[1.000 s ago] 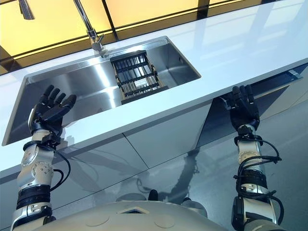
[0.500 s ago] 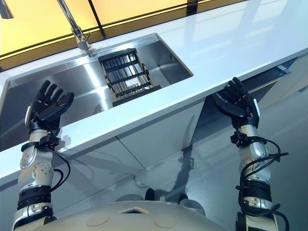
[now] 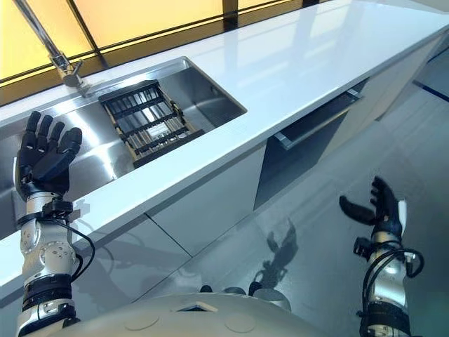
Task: Pick up plates and place into dishwasher.
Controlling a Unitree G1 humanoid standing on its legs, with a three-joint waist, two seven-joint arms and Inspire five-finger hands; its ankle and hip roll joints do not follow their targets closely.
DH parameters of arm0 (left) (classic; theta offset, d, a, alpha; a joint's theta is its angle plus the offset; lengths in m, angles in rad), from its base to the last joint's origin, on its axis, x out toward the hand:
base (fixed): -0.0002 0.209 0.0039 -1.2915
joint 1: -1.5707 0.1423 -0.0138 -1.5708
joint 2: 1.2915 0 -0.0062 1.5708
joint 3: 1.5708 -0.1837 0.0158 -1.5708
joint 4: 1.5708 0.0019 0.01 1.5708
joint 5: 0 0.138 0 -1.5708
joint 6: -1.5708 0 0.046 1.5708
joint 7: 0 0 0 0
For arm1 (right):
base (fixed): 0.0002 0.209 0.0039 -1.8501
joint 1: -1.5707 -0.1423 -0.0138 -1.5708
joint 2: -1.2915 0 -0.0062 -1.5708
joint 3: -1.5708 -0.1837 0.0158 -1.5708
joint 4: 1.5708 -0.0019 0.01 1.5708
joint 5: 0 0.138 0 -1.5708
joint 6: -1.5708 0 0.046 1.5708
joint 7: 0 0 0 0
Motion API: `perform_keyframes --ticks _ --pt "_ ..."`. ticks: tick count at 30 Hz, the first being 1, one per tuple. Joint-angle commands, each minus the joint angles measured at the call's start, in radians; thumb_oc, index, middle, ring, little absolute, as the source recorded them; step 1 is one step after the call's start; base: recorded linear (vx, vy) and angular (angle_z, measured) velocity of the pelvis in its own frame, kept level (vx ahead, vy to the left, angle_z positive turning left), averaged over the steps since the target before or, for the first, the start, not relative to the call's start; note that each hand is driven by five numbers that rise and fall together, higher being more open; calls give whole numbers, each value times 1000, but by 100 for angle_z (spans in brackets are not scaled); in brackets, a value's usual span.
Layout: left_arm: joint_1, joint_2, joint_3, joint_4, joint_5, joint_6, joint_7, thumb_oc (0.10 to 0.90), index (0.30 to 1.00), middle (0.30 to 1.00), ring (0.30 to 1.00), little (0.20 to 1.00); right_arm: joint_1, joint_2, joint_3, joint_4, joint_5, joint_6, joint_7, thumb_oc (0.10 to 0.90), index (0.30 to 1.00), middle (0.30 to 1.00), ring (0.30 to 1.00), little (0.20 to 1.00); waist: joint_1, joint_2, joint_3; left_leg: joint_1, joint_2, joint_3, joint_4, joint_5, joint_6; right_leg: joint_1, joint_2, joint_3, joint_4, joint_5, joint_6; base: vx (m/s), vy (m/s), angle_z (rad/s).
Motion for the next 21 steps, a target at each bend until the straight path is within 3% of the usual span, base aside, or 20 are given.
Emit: perform_keyframes --ticks 1,2,11,17,21 --pt "-90 26 -55 -27 -22 -123 -48 800 900 900 900 900 -86 -30 50 47 -85 -80 46 800 900 900 900 900 7 18 -32 9 -35 36 7 -90 16 -18 27 -53 107 -98 40 -130 8 0" --pt "-97 25 -69 -33 -5 -135 -40 800 900 900 900 900 -87 -27 75 94 -140 -79 65 800 900 900 900 900 10 18 -31 8 -33 39 7 -90 15 -17 25 -58 103 -101 39 -154 2 -1" --pt "-148 18 -149 -68 35 -160 3 800 900 900 900 900 -108 29 221 399 -184 -79 98 800 900 900 900 900 32 21 -32 6 -33 43 7 -96 16 0 27 -75 51 -91 35 -65 -5 0" --pt "-169 -5 -162 -95 22 -132 31 800 900 900 900 900 -106 52 259 532 -253 -41 57 800 900 900 900 900 40 26 -31 3 -35 38 7 -93 22 -2 30 -79 51 -90 33 -29 -13 1" --pt "-172 -30 -157 -114 -40 -80 64 800 900 900 900 900 -106 62 270 591 -272 4 38 800 900 900 900 900 46 26 -30 5 -37 35 7 -94 25 7 35 -83 41 -88 30 -15 -38 5"
